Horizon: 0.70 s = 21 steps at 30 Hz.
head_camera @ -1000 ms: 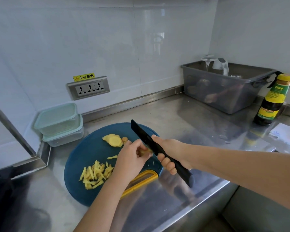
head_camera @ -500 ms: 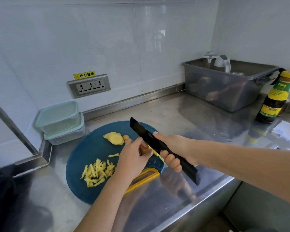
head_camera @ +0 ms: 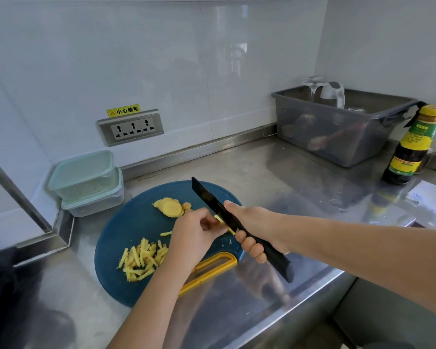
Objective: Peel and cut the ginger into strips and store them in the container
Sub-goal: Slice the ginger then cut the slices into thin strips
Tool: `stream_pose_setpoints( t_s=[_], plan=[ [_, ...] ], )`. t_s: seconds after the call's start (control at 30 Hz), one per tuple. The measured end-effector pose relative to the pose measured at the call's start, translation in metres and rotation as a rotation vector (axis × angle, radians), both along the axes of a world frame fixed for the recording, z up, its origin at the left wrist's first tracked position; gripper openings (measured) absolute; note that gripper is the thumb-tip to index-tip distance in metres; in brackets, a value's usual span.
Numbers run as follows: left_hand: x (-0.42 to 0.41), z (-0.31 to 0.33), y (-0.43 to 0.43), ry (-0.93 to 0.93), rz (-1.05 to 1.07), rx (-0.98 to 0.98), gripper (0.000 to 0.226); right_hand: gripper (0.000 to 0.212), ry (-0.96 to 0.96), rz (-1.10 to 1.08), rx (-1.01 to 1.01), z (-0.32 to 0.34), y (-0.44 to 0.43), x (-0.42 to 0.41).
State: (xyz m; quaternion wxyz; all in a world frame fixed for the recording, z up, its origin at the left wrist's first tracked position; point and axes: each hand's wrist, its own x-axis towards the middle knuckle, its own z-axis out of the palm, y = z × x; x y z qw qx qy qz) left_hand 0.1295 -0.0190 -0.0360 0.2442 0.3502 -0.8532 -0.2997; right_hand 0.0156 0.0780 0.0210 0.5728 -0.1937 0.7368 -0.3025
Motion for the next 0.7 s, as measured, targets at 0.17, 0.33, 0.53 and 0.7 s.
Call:
stream_pose_setpoints(
  t_s=[0.17, 0.33, 0.53, 0.7],
  plan=[
    [0.002, 0.004, -0.001, 0.028, 0.006, 0.084, 0.012, 0.068, -0.035, 0.005, 0.014, -0.001, -0.005, -0.003],
    [0.001, 0.003, -0.001, 0.04, 0.011, 0.083, 0.011, 0.069, -0.112, 0.012, 0.04, 0.0, -0.008, -0.01],
    [0.001, 0.002, 0.001, 0.038, 0.015, 0.032, 0.011, 0.07, -0.107, 0.014, 0.049, -0.004, -0.012, -0.008],
    [0.0, 0.004, 0.002, 0.043, 0.019, 0.023, 0.014, 0.069, -0.072, 0.037, 0.046, -0.004, -0.015, -0.009]
  ],
)
